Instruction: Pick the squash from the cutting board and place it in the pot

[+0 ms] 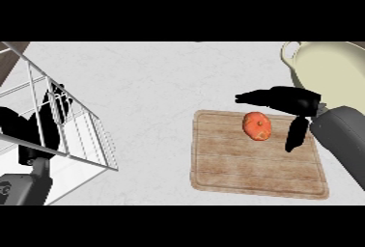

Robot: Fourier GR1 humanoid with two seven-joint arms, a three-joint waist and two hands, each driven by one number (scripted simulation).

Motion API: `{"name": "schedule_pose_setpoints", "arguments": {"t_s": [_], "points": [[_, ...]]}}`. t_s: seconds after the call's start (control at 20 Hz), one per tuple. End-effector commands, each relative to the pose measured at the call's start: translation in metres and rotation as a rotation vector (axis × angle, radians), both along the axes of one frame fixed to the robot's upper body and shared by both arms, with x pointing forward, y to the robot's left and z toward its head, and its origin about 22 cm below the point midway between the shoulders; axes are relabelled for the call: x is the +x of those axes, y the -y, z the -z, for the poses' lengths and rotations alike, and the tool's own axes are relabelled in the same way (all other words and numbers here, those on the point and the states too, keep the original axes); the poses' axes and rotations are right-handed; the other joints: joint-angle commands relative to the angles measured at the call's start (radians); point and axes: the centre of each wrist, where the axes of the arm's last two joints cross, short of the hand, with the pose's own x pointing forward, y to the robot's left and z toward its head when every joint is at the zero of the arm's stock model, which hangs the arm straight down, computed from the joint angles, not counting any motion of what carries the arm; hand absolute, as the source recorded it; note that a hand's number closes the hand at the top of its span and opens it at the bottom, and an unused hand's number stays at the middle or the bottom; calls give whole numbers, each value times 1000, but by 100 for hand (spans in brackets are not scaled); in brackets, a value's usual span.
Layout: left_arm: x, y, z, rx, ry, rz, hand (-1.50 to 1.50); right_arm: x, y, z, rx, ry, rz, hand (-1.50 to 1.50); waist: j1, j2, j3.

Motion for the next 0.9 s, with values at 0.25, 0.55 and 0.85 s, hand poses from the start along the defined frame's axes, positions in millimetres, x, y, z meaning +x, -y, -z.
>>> {"name": "schedule_pose_setpoints", "arguments": {"t_s": [0.25, 0.55, 0.85], "points": [[4, 12, -35, 34, 171, 85, 0, 4, -3, 24, -33, 10, 21, -150, 13, -9, 20], [13, 24, -35, 25, 170, 70, 0, 4, -11, 36, -38, 7, 47, -150, -3, -12, 19], [9, 14, -37, 27, 161, 93, 0, -5, 2, 59, -68, 81, -110, 150, 11, -6, 20]]}}
